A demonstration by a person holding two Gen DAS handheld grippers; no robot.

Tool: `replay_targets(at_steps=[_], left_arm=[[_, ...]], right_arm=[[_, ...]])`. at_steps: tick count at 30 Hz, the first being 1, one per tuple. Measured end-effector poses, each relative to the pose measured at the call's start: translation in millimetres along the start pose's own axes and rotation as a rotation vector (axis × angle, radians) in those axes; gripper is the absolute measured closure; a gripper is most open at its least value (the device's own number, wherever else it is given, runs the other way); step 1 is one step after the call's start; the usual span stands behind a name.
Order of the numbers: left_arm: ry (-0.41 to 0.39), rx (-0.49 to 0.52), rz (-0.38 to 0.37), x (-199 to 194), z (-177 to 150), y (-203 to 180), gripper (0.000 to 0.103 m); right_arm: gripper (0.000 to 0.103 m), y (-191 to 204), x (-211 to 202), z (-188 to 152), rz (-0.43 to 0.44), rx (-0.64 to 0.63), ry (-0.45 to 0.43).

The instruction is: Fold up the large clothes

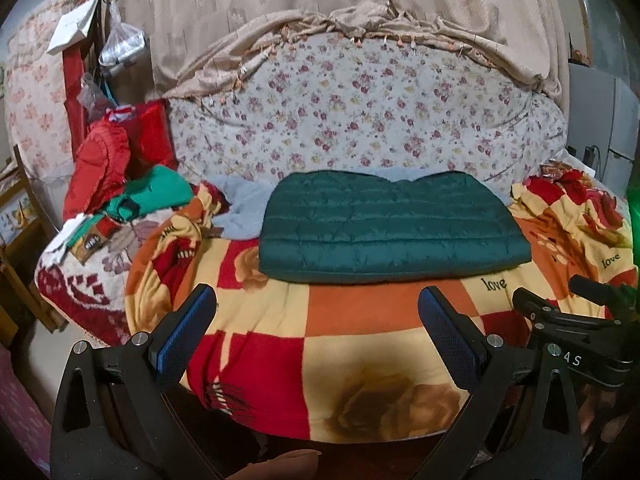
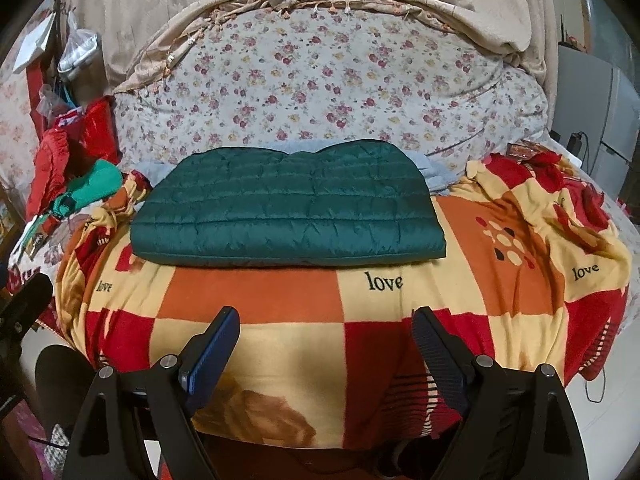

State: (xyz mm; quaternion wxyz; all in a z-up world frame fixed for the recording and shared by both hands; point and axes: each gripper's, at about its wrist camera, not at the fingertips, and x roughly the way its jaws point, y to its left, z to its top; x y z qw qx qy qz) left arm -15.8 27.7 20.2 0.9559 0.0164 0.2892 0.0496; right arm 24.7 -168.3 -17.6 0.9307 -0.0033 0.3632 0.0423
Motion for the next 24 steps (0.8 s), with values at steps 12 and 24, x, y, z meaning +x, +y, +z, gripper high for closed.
replay_targets(at_steps=[12, 24], left_arm=[[0.064, -0.007, -0.011, 13, -5, -1, 0.002], [0.097, -0.005, -0.022, 20, -6, -2, 0.002]], right_arm=[[0.017, -2, 2, -3, -0.030, -0.001, -0.005], [0.017, -3, 10, -5, -0.036, -0.014, 0.021]])
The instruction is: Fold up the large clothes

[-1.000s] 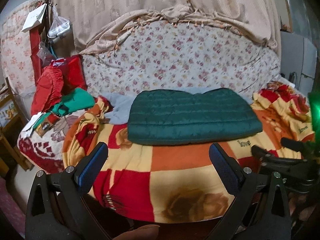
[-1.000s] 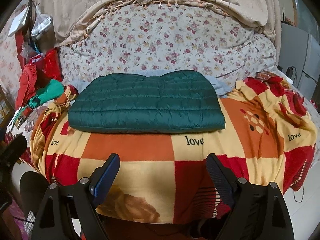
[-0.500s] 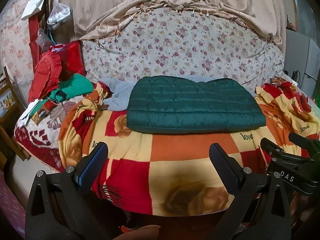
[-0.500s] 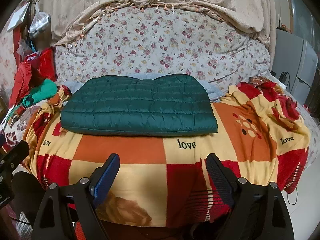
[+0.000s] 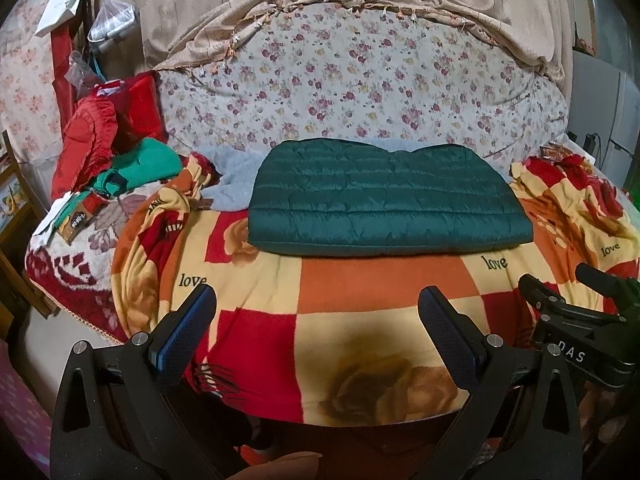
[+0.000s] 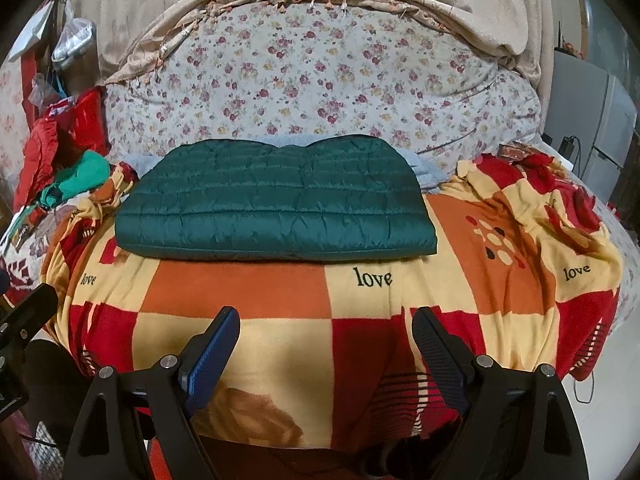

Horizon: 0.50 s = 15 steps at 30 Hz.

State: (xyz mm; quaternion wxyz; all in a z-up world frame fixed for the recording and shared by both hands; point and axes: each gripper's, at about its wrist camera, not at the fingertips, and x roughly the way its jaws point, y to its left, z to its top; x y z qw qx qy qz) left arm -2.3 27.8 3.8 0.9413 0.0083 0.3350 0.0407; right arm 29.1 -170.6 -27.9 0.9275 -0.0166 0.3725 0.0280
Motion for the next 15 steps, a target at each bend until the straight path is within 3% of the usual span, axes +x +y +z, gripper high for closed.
replay_targets(at_steps=[15], left_arm=[[0.037, -0.003, -0.024, 8.3, -0.6, -0.7, 0.002]], right_arm=[[0.017, 2.4, 5.7, -3.7, -0.005, -0.004, 0.020]])
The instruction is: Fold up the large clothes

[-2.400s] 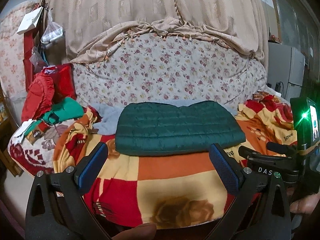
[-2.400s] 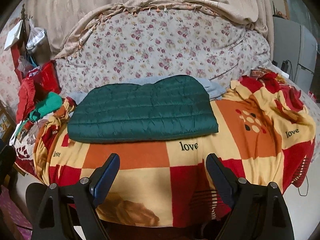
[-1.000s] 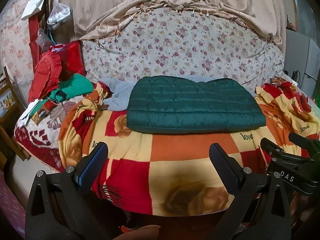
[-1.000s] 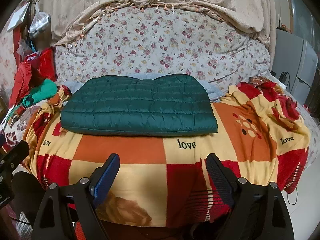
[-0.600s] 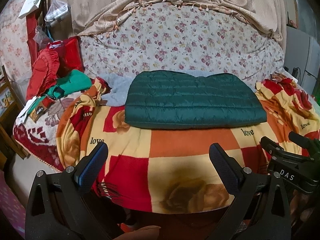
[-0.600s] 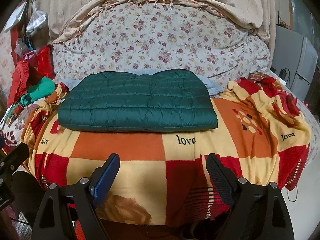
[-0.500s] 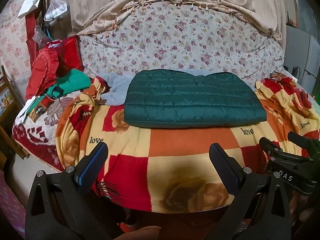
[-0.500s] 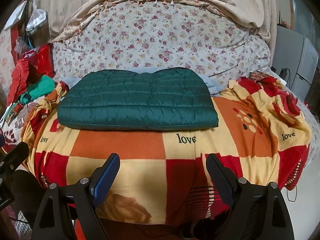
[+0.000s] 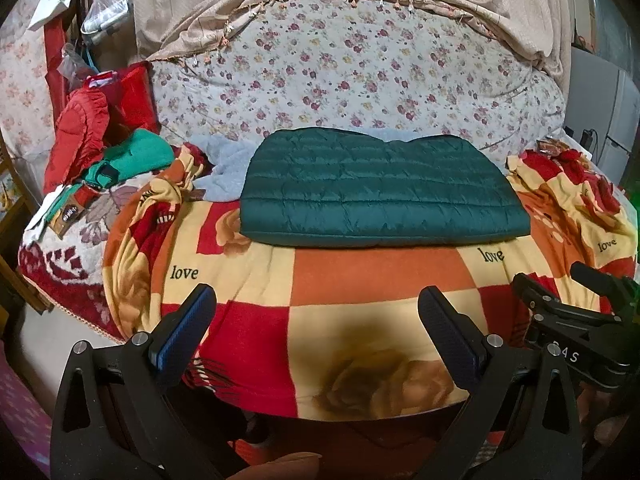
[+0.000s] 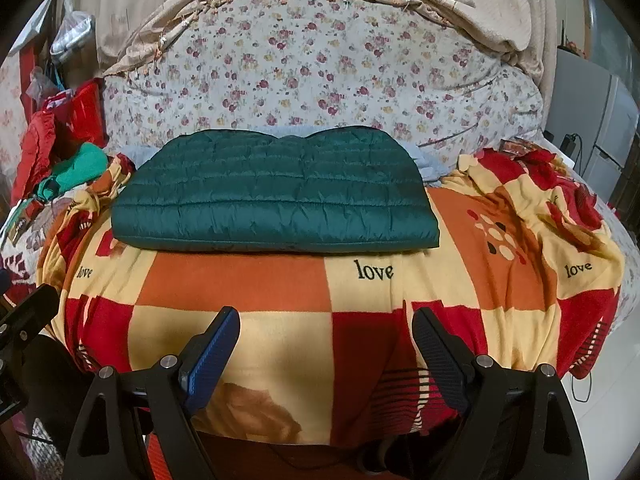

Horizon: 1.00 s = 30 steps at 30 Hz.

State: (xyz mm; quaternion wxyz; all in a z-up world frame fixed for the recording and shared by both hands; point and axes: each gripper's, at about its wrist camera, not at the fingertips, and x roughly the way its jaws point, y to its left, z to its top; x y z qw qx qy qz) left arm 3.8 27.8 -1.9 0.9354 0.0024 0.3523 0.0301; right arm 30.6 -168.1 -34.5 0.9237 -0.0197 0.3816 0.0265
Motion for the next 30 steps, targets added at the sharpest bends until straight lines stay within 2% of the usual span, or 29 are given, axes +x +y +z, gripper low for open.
replay_targets(at_steps=[30], left_arm=[[0.030, 0.001, -0.018, 7.2, -2.2, -3.4, 0.002]], right_arm=[[0.017, -3.9, 9.4, -1.6, -0.005, 0.025, 0.044]])
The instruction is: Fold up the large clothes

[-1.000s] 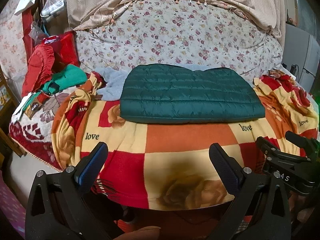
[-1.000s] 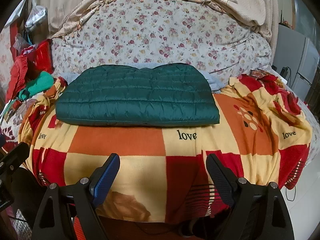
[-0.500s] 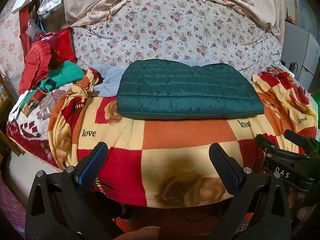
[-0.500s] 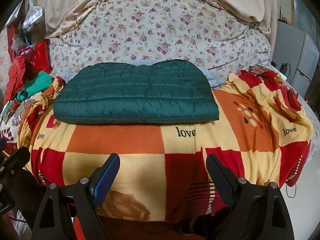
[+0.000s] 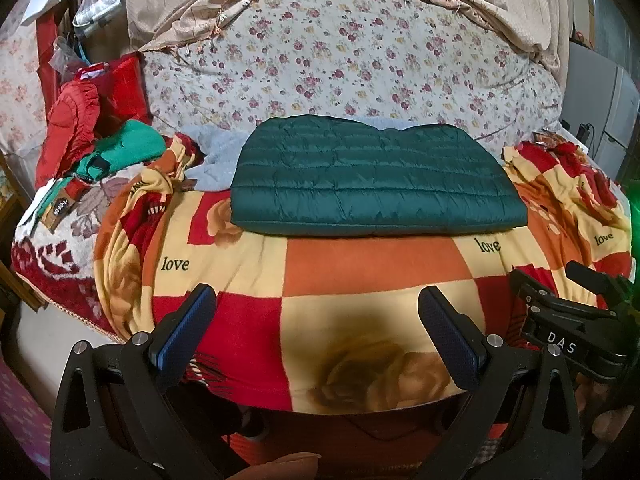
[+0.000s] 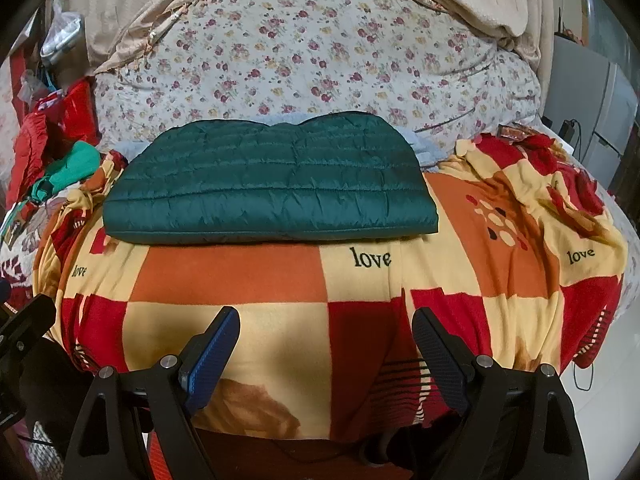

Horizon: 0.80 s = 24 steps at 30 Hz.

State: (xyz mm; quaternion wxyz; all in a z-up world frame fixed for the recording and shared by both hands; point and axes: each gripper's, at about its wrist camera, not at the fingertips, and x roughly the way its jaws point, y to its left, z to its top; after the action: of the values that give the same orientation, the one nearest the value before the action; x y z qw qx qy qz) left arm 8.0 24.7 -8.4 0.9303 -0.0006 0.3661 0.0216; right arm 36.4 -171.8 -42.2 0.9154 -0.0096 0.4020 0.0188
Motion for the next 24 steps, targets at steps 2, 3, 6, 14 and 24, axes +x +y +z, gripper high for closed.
replay_targets(at_steps=[2, 3, 6, 14, 24], left_arm=[[0.000, 0.000, 0.001, 0.0, 0.3, -0.1, 0.002], [0.001, 0.000, 0.000, 0.0, 0.4, -0.1, 0.002], [0.002, 0.000, 0.000, 0.3, -0.8, -1.4, 0.002], [0.007, 0.002, -0.007, 1.9, -7.5, -5.9, 0.002], [0.025, -0.003, -0.022, 5.1, -7.4, -5.4, 0.002]], right_arm=[[0.017, -0.1, 0.6, -0.2, 0.000, 0.000, 0.003], [0.017, 0.1, 0.9, -0.4, 0.000, 0.000, 0.004], [0.017, 0.0, 1.8, -0.9, 0.001, 0.001, 0.007], [0.017, -0.2, 3.6, -2.3, -0.001, 0.004, 0.012], [0.017, -1.2, 0.9, -2.5, -0.007, 0.002, -0.010]])
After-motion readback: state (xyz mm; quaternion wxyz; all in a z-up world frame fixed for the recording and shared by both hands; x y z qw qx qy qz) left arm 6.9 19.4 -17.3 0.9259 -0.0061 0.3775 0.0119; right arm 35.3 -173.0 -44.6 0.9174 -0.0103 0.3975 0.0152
